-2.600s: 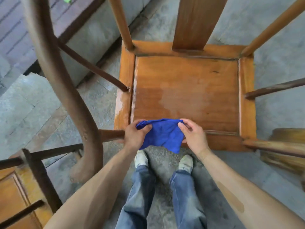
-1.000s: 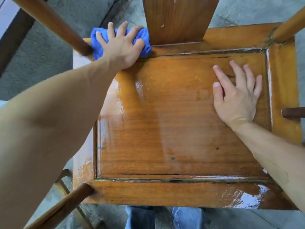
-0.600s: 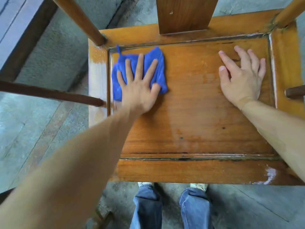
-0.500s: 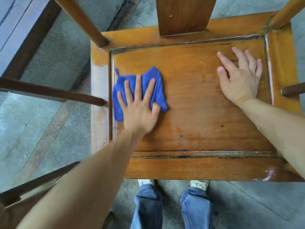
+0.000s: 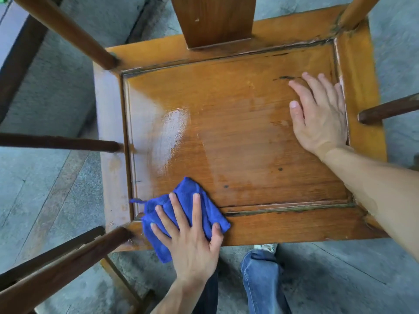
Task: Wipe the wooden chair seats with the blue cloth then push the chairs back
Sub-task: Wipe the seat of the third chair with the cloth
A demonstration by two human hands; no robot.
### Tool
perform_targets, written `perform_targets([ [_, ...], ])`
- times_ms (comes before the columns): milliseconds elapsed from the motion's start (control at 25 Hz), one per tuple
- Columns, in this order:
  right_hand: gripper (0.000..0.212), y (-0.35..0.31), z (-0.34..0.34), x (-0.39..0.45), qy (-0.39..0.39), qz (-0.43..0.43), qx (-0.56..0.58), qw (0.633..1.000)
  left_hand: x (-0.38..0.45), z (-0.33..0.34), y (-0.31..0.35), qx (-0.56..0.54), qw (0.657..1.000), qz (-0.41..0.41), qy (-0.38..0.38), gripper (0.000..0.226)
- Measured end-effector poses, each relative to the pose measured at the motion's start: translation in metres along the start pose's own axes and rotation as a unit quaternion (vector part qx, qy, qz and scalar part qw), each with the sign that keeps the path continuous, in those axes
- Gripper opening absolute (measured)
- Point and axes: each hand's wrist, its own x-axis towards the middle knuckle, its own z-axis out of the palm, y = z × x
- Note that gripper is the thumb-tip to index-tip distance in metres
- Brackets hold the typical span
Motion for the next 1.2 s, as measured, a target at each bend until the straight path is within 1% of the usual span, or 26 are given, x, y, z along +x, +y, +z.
perform_targets([
  [80,0.046,0.001,0.000,0.002,0.004,0.002,0.001,1.000,0.037,-0.010,0.016,0.004,1.000,0.009,0.007,0.078],
  [200,0.046,0.001,0.001,0.002,0.004,0.002,0.001,1.000,0.118,-0.038,0.042,0.000,0.999,0.034,0.043,0.078],
  [280,0.047,0.002,0.001,0.003,0.006,0.002,-0.005,1.000,0.178,-0.058,0.063,0.001,0.995,0.081,0.059,0.076],
  [360,0.051,0.000,0.001,0.004,0.007,0.009,0.003,1.000,0.229,-0.078,0.084,0.015,0.984,0.163,0.066,0.075],
  [480,0.062,-0.001,-0.001,0.004,0.018,0.026,0.019,0.999,0.284,-0.094,0.135,0.055,0.948,0.310,0.053,0.073],
  [600,0.066,0.000,-0.002,0.003,0.027,0.023,0.020,0.999,0.307,-0.100,0.178,0.082,0.898,0.433,0.007,0.073],
  [720,0.066,-0.001,-0.001,0.003,0.029,0.018,0.018,0.999,0.316,-0.109,0.194,0.118,0.854,0.506,-0.025,0.075],
  [800,0.066,0.001,0.000,0.004,0.036,0.021,0.016,0.999,0.316,-0.112,0.187,0.139,0.831,0.537,-0.043,0.075],
  [840,0.066,0.001,0.000,0.003,0.038,0.017,0.018,0.999,0.312,-0.111,0.174,0.148,0.824,0.546,-0.039,0.074],
  [920,0.066,0.000,0.000,0.003,0.038,0.011,0.015,0.999,0.299,-0.105,0.137,0.155,0.826,0.541,-0.010,0.073],
  [1000,0.066,0.002,-0.001,0.003,0.025,0.014,0.000,1.000,0.277,-0.096,0.085,0.145,0.854,0.500,0.018,0.073],
  [1040,0.065,0.002,0.000,0.003,0.015,0.014,-0.005,1.000,0.262,-0.090,0.058,0.133,0.874,0.466,0.037,0.073],
  [1120,0.063,0.001,0.001,0.001,-0.001,0.008,-0.007,1.000,0.219,-0.077,0.007,0.099,0.922,0.368,0.066,0.073],
  [1200,0.062,0.002,-0.003,0.001,-0.016,0.002,-0.002,1.000,0.164,-0.060,-0.028,0.070,0.959,0.265,0.073,0.073],
])
